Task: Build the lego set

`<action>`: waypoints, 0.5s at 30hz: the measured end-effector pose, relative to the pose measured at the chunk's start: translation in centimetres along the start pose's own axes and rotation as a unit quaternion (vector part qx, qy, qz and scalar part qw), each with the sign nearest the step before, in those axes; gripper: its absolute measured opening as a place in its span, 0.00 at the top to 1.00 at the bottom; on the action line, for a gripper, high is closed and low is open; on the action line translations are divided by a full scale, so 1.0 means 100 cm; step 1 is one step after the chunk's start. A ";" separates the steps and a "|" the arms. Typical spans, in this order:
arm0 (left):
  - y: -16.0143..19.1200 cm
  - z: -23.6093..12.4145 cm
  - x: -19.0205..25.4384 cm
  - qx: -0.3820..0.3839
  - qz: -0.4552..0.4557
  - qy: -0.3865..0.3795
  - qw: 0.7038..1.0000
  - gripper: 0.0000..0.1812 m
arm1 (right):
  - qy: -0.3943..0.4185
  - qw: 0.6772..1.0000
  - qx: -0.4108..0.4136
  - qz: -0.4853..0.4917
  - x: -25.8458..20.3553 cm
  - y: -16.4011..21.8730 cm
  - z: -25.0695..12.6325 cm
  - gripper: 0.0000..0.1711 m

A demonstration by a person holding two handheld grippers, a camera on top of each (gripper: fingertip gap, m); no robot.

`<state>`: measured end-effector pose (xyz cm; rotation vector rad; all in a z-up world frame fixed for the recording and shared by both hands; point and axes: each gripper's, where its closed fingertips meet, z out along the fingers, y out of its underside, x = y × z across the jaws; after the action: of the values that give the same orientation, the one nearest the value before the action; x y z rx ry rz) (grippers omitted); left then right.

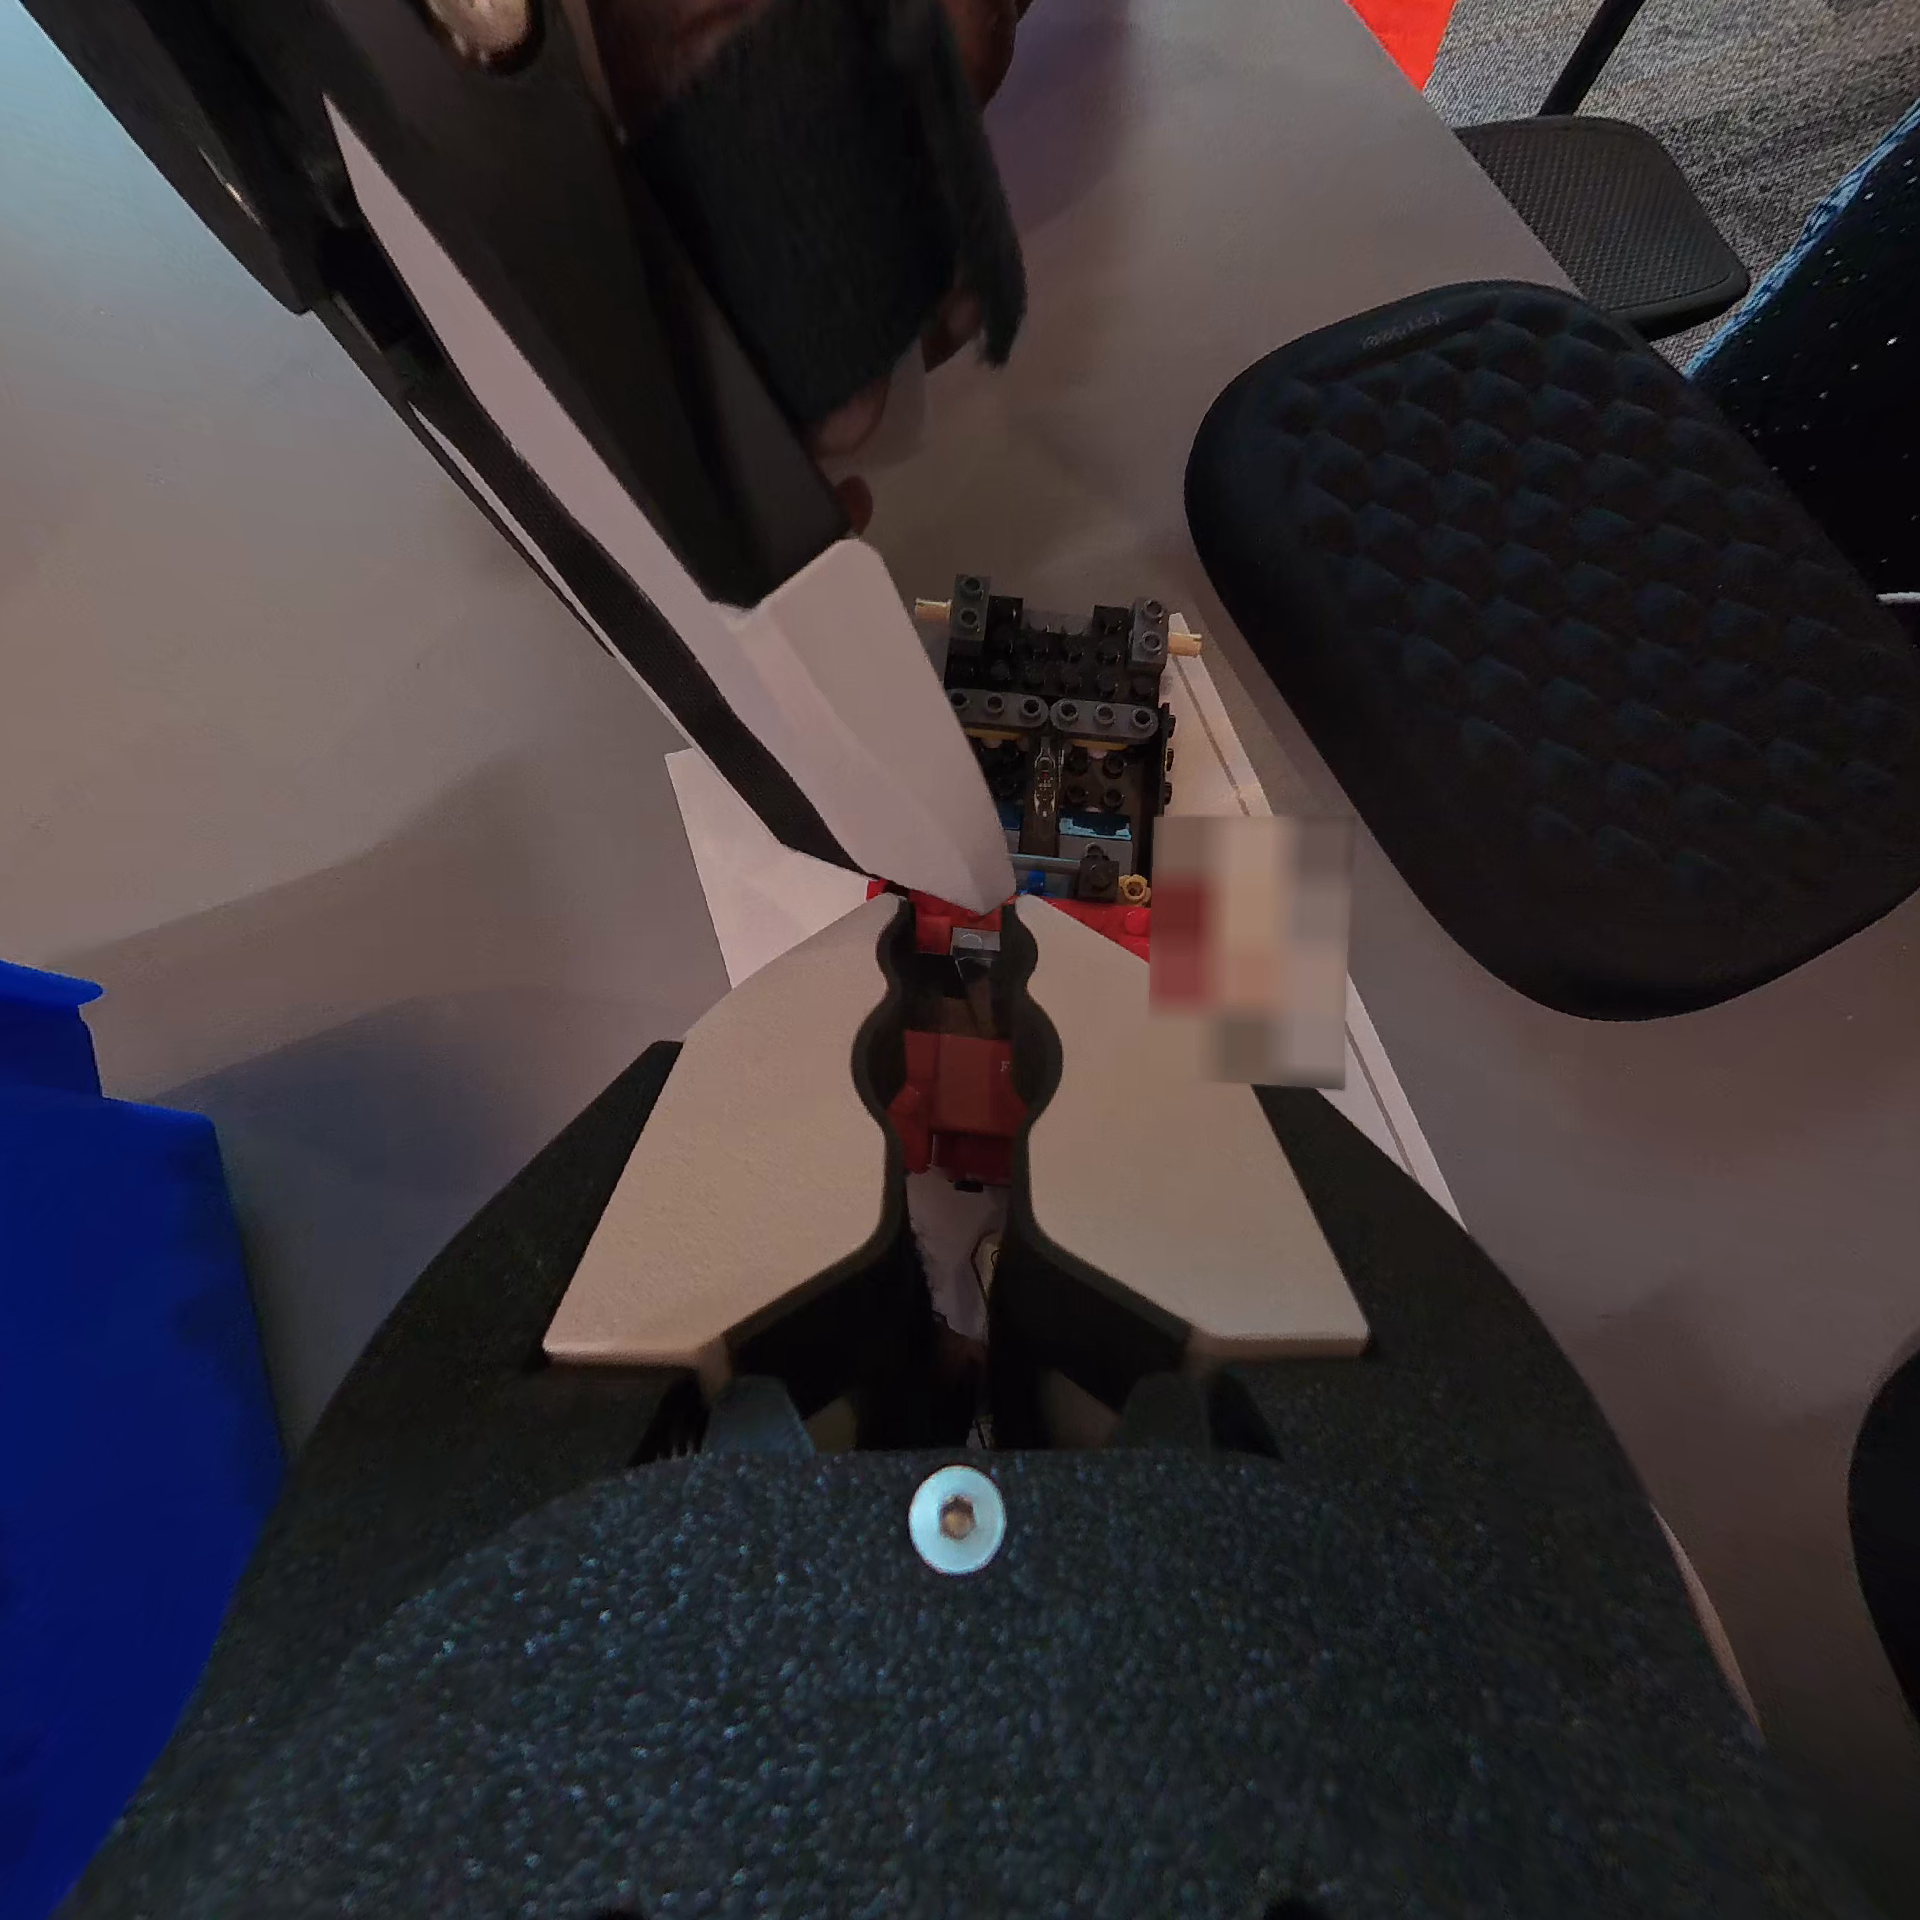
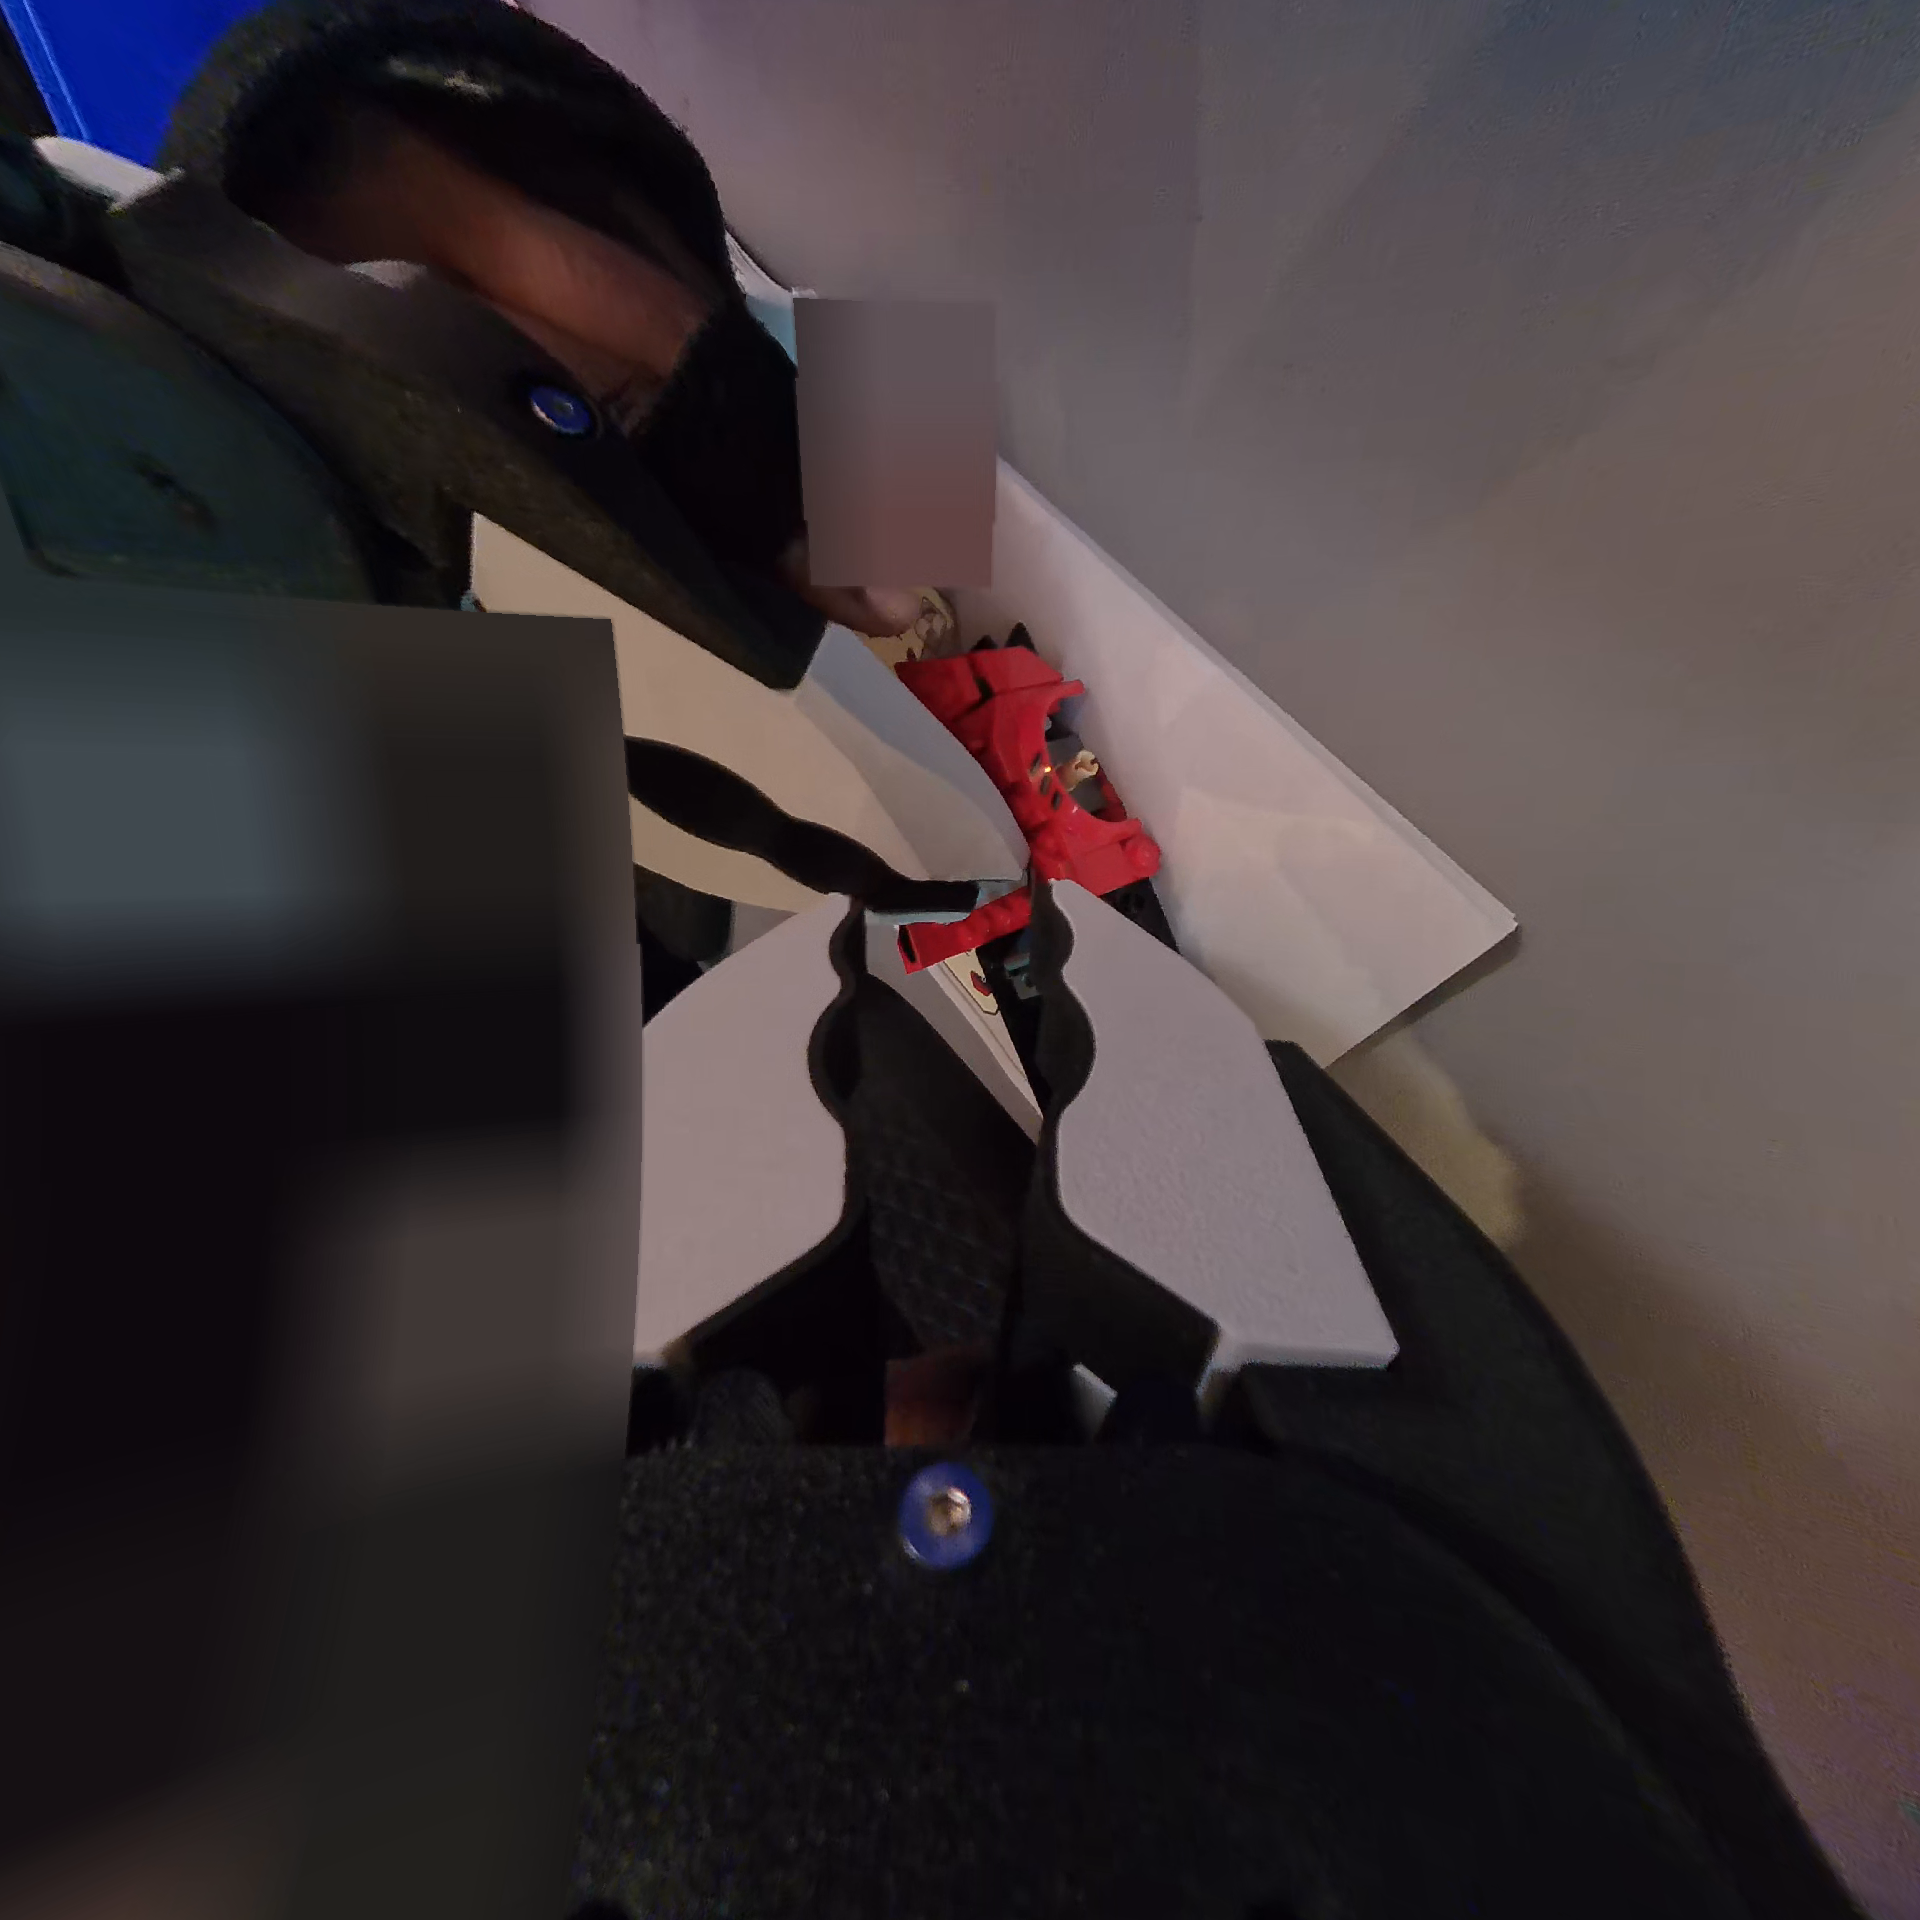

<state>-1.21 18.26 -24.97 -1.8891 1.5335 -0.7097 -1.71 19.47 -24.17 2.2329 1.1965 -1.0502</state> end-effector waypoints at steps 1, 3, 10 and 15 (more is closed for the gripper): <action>0.000 0.000 0.000 0.000 -0.001 0.000 1.000 0.92 | 0.000 1.000 0.000 0.000 0.000 0.000 0.000 0.82; 0.000 0.000 -0.001 0.001 -0.001 -0.001 1.000 0.93 | 0.003 1.000 0.000 0.000 0.000 -0.001 0.000 0.81; 0.000 0.000 0.000 0.002 0.000 0.003 1.000 0.92 | 0.000 1.000 0.008 0.004 -0.003 -0.003 0.001 0.78; 0.000 0.000 0.000 -0.001 0.003 0.000 1.000 0.93 | 0.001 1.000 0.007 0.004 -0.003 -0.001 0.001 0.78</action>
<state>-1.23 18.30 -24.99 -1.8849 1.5386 -0.7059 -2.01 19.30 -24.00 2.2482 1.1845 -1.0578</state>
